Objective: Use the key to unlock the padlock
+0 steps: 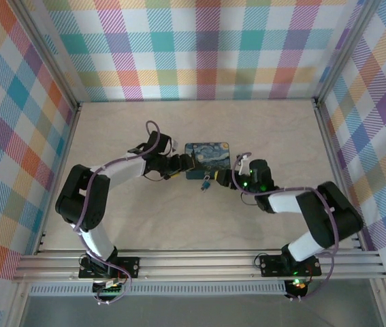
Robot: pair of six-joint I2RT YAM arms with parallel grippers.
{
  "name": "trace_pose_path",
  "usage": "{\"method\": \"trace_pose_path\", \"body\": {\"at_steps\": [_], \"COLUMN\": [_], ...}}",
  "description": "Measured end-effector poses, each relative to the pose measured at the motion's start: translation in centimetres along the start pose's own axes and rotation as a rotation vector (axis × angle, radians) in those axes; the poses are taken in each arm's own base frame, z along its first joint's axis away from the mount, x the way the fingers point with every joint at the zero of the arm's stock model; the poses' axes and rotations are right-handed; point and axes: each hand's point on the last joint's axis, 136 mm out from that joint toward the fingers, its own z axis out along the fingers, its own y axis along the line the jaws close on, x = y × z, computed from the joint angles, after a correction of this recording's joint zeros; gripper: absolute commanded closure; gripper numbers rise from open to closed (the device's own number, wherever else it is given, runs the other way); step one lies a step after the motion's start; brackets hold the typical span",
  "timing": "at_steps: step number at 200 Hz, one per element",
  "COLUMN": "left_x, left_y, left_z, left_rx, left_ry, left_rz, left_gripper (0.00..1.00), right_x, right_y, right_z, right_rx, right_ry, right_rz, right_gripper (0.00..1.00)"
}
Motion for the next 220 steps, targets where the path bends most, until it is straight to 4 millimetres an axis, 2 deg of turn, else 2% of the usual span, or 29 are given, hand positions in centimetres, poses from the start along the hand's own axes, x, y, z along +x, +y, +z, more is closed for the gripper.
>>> {"method": "trace_pose_path", "body": {"at_steps": [20, 36, 55, 75, 110, 151, 179, 220], "left_x": [1.1, 1.8, 2.5, 2.7, 1.3, -1.6, -3.4, -4.7], "left_y": [-0.1, -0.1, 0.5, 1.0, -0.8, -4.8, -6.4, -6.0], "left_z": [0.4, 0.3, -0.2, -1.4, -4.2, -6.0, -4.7, -1.1], "left_rx": [0.024, 0.033, 0.014, -0.023, -0.019, 0.051, 0.074, 0.053], "left_ry": [0.003, -0.004, -0.015, -0.041, -0.121, -0.178, -0.162, -0.101], "left_rz": [0.009, 0.009, 0.000, -0.012, 0.012, 0.056, 0.071, 0.067], "left_gripper": [0.30, 0.29, 0.26, 0.26, 0.28, 0.34, 0.37, 0.41], "right_x": [-1.6, -1.9, -1.2, 0.5, 1.7, 2.1, 2.0, 1.2], "right_y": [-0.5, -0.9, -0.8, -0.7, 0.4, 0.7, 0.3, 0.9], "right_z": [1.0, 1.1, 0.6, -0.1, 0.0, 2.3, 3.6, 5.0], "right_rx": [-0.048, -0.067, -0.090, -0.110, -0.162, -0.217, -0.239, -0.284], "right_ry": [-0.008, -0.014, -0.014, 0.015, 0.051, 0.073, 0.060, 0.029], "right_rz": [-0.001, 0.000, -0.004, 0.014, 0.025, 0.049, 0.059, 0.041], "right_gripper": [0.46, 0.45, 0.44, 0.43, 0.38, 0.35, 0.29, 0.27]}}
